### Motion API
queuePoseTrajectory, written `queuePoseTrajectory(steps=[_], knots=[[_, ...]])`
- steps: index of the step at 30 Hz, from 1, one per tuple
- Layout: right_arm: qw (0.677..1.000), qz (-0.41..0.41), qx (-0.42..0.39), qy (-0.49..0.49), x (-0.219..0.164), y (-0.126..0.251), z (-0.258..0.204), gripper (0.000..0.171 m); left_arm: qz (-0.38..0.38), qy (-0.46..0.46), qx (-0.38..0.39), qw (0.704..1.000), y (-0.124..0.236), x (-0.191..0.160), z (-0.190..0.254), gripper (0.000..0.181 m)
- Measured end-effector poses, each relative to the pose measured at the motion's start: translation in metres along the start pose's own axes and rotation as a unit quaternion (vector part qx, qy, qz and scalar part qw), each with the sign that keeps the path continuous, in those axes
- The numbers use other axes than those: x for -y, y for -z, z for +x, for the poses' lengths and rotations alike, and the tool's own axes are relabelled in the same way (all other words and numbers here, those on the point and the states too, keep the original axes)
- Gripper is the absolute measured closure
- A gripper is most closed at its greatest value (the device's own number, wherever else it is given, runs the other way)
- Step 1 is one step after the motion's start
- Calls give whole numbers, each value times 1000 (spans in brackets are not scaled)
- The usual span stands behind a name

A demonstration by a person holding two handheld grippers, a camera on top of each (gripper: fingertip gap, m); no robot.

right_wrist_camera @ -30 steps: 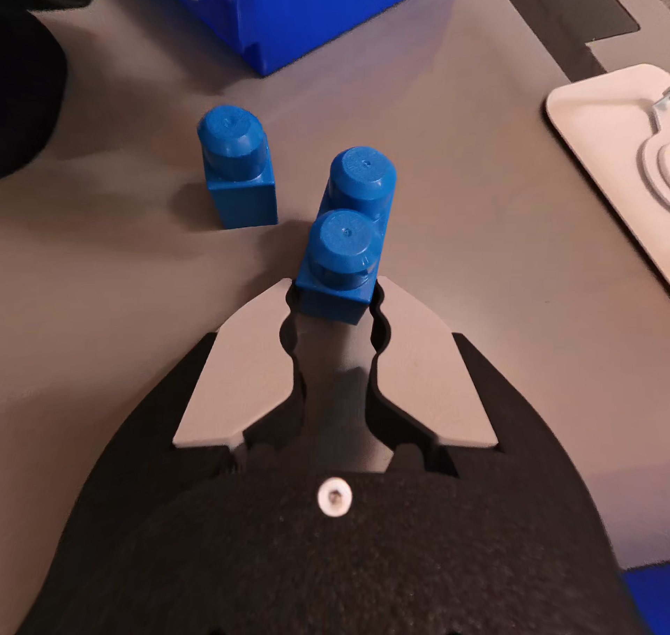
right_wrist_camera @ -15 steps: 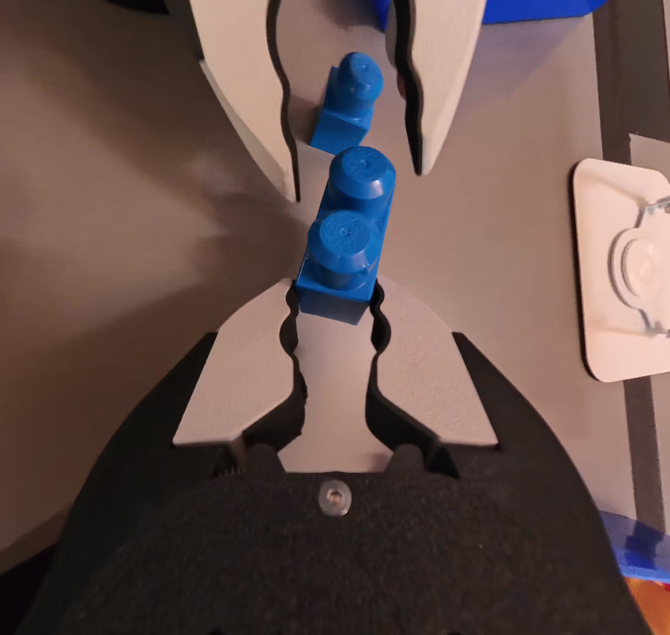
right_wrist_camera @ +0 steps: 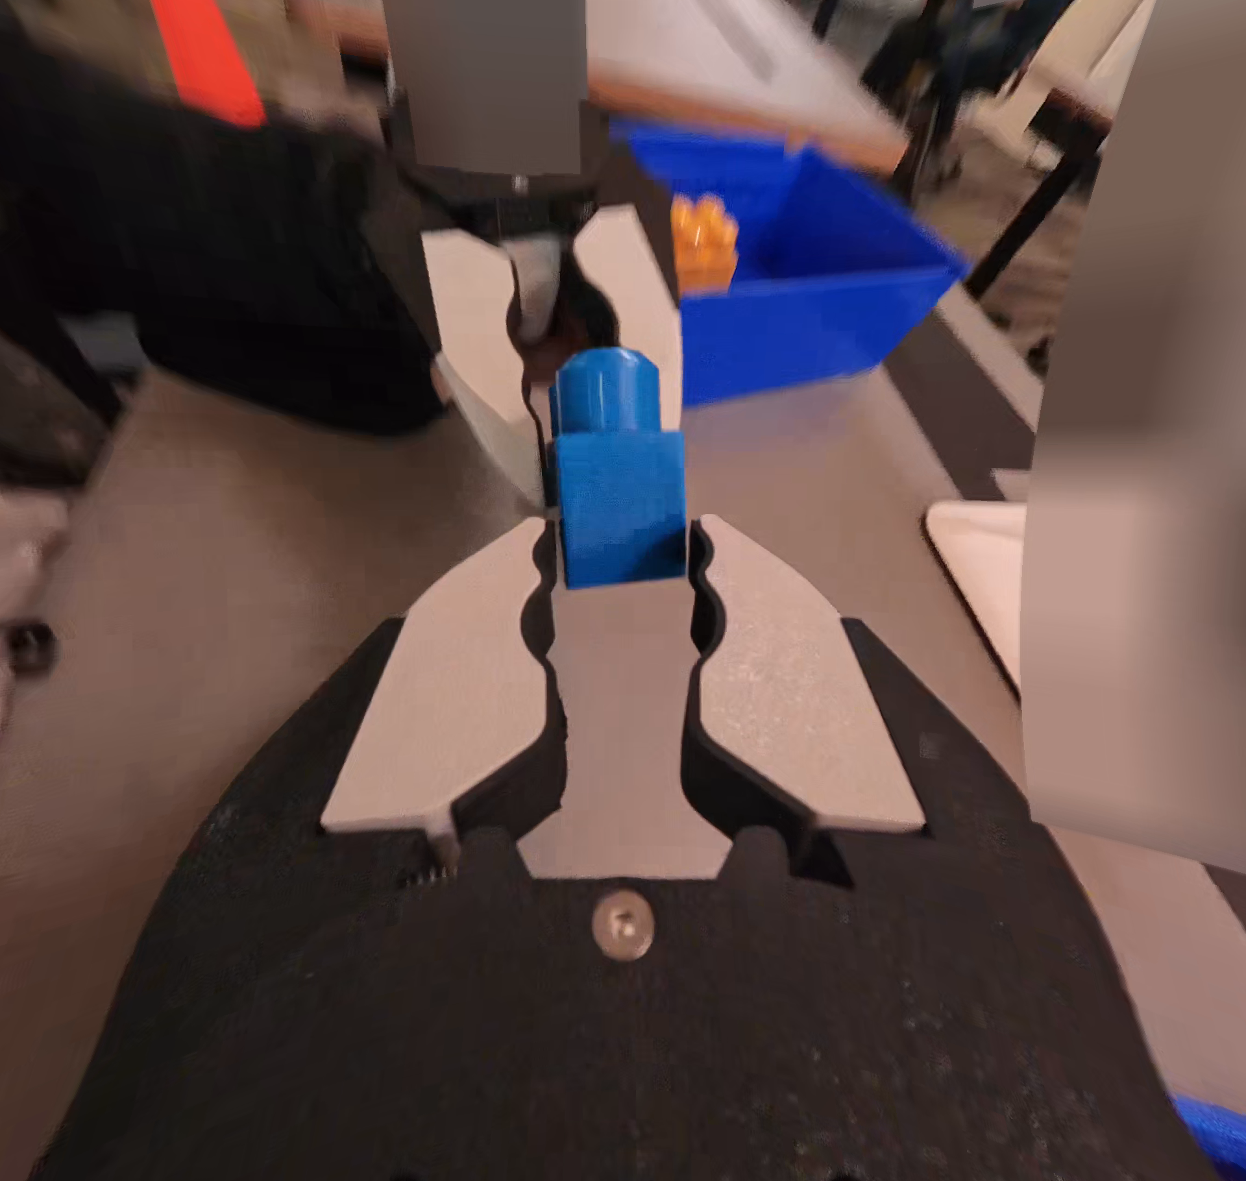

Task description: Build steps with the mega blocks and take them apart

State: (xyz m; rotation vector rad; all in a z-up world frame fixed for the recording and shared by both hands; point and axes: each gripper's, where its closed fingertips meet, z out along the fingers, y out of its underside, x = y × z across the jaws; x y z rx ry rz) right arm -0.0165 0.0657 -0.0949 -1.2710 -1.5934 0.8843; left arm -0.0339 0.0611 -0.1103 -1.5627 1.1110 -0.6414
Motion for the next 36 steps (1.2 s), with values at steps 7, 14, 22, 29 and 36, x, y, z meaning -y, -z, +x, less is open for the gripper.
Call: queuePoseTrajectory(steps=[7,14,22,29,36], knots=[[975,180,30,-124,44,13,8,115,167,118,-42,978,18,43,-2,145],[955,228,53,-183,54,1,0,113,214,189,-82,955,10,50,6,145],[958,231,36,-169,52,0,-1,135,210,196,-81,954,5,47,7,145],[953,239,45,-181,56,15,6,135,136,185,-88,969,15,41,4,137],[953,233,8,-193,47,34,32,135,-98,101,46,989,41,-25,-36,138]])
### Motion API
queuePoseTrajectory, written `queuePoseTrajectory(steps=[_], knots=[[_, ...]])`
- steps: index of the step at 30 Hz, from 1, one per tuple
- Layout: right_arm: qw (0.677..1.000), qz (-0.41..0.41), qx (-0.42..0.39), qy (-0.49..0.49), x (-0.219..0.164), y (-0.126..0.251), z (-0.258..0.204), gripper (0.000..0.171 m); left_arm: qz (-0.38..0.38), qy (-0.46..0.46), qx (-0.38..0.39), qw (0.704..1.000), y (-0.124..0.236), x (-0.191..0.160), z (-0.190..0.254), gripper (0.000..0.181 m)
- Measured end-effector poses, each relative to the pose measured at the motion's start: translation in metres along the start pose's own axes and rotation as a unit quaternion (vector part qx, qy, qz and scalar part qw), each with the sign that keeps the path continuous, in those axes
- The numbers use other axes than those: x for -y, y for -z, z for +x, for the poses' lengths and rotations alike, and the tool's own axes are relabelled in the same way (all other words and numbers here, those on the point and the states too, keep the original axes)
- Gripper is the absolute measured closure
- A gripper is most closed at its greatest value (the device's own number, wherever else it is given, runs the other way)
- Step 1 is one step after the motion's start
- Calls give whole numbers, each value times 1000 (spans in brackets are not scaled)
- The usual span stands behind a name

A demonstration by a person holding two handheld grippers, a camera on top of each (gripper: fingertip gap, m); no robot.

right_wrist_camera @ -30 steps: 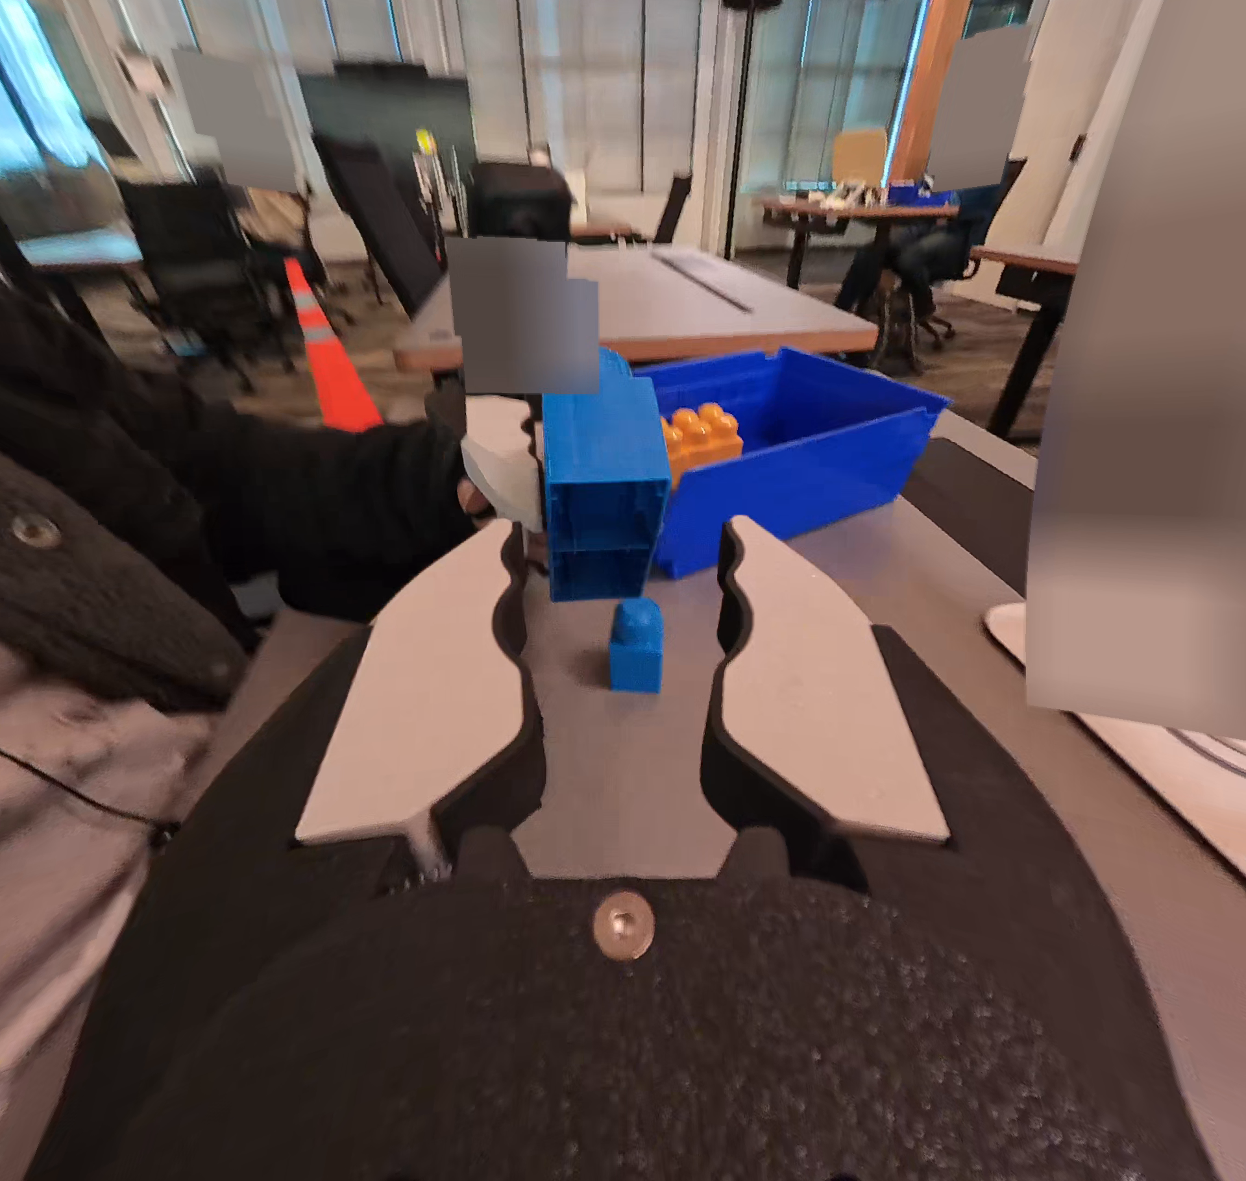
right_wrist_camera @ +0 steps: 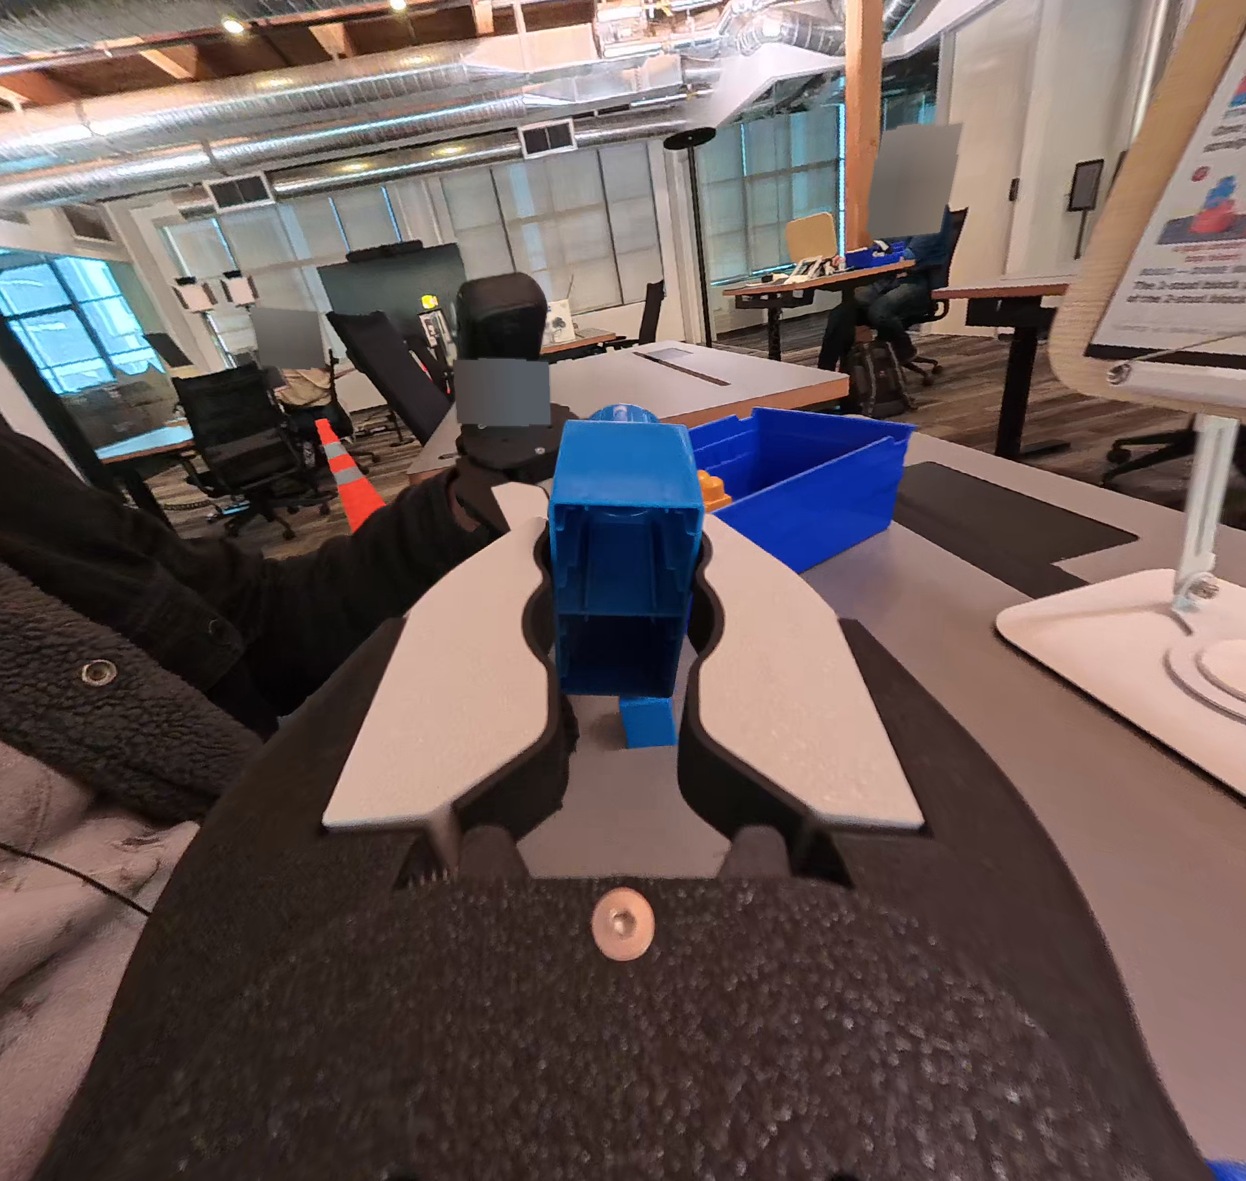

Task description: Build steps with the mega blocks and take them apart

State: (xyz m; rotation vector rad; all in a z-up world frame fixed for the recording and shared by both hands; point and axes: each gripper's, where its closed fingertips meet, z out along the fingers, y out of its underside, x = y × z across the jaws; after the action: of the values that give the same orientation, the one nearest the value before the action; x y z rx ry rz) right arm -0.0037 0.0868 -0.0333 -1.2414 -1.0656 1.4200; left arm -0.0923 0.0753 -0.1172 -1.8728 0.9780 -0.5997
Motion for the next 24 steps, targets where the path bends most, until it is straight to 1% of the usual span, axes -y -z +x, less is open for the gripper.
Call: queuePoseTrajectory(steps=[4,7,9,15,19,24], knots=[[1000,-13,-19,-4,-7,3,12,135,-136,46,27,989,-5,-49,-14,137],[999,-22,-26,-7,-11,4,16,135,-190,64,49,978,-8,-68,-17,136],[999,-28,-31,-8,-13,4,19,135,-203,77,63,974,-10,-71,-18,138],[998,-41,-36,-12,-20,3,22,135,-244,87,61,964,-19,-83,-6,135],[998,-47,-37,-15,-22,2,22,135,-264,76,74,959,-22,-89,-6,131],[998,-53,-37,-17,-25,2,23,135,-291,41,64,954,-22,-98,-3,125]])
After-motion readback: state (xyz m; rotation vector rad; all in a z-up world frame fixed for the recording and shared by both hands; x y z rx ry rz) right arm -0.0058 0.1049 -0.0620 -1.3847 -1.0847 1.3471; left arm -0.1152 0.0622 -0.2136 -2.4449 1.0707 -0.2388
